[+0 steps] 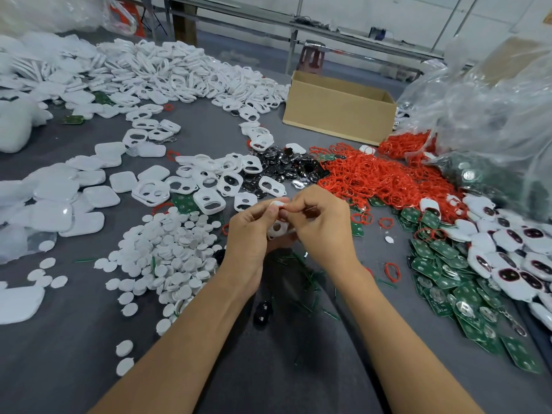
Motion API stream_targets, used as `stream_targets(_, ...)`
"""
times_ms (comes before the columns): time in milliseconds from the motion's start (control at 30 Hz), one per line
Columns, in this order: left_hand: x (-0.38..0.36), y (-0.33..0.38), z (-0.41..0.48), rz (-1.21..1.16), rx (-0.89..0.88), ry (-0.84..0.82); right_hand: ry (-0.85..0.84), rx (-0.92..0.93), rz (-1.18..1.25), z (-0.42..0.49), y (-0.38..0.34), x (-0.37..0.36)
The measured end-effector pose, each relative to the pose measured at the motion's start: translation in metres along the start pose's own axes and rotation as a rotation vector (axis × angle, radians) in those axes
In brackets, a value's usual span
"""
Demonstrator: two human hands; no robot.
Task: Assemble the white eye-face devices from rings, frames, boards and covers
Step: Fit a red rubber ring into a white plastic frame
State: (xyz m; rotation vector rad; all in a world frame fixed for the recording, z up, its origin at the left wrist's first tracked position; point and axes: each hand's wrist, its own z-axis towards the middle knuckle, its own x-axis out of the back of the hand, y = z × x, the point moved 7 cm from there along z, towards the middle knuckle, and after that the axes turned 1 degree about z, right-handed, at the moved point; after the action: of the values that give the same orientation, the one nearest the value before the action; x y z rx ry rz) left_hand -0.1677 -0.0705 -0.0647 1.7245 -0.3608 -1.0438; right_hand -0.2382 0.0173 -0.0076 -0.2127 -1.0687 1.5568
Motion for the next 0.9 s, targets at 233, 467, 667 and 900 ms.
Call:
stream_targets(233, 0.0, -0.005, 0.0, 0.142, -0.096, 0.013, 0.001, 0.069, -0.036, -0.002, 0.0, -0.002)
stream_targets(467, 0.0, -0.002, 0.0, 0.34, -0.2, -0.004, 0.006, 0.136, -0.127, -0.001, 0.005, 0.0)
stream_targets(667, 0.01, 0.003, 0.001, 0.355, -0.207, 0.134, -0.072, -0.029, 0.105, 0.002, 0.008, -0.005)
stream_targets(900, 0.002, -0.002, 0.002, -0.012, 0.019, 0.01, -0.254, -0.24, 0.42, 0.003, 0.013, -0.005)
